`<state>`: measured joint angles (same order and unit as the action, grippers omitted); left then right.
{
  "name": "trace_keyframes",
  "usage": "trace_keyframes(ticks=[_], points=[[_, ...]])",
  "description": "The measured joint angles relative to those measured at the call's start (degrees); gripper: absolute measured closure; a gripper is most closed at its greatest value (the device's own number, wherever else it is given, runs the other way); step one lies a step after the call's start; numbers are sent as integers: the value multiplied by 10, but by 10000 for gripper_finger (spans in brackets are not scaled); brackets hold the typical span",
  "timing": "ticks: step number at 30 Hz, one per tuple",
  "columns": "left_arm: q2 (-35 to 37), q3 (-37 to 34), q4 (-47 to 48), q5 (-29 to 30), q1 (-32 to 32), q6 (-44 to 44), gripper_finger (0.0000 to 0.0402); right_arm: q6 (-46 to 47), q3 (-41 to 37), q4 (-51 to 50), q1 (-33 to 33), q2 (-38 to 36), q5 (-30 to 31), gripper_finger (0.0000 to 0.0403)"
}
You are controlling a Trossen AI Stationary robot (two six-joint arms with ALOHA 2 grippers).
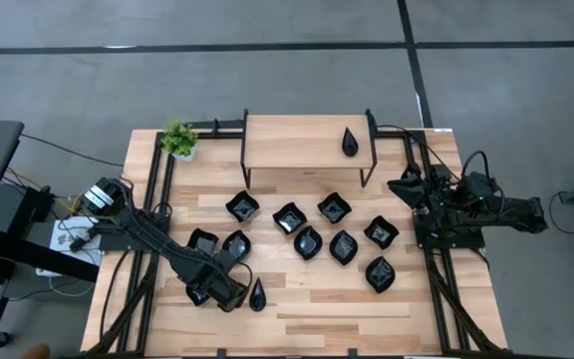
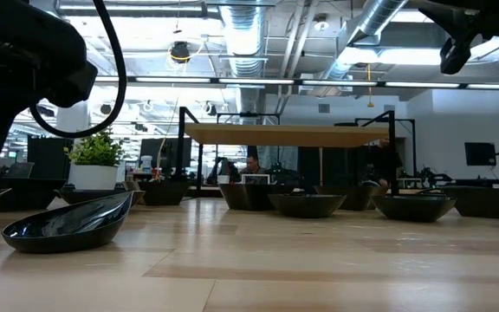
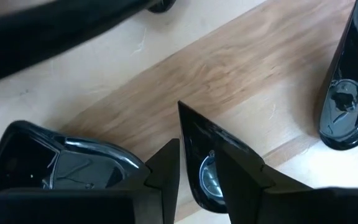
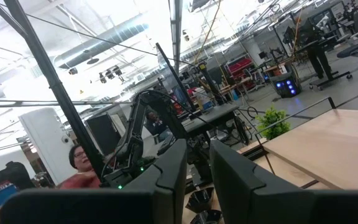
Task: Pick & Place Mini shaped plates
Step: Stack the black plate on top of the black plate on the shelf
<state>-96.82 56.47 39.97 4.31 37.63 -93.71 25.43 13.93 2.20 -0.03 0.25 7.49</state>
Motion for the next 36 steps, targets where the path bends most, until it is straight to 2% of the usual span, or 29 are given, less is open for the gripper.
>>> trace_keyframes(ticks=[13, 28, 36], points=[[0, 0, 2, -1, 0, 0, 305, -1, 0, 0, 0, 0, 0, 336], [0, 0, -1, -1, 0, -2, 390, 0, 0, 0, 0, 0, 0, 336], [0, 0, -4, -1, 0, -3, 395, 0, 0, 0, 0, 0, 0, 336]])
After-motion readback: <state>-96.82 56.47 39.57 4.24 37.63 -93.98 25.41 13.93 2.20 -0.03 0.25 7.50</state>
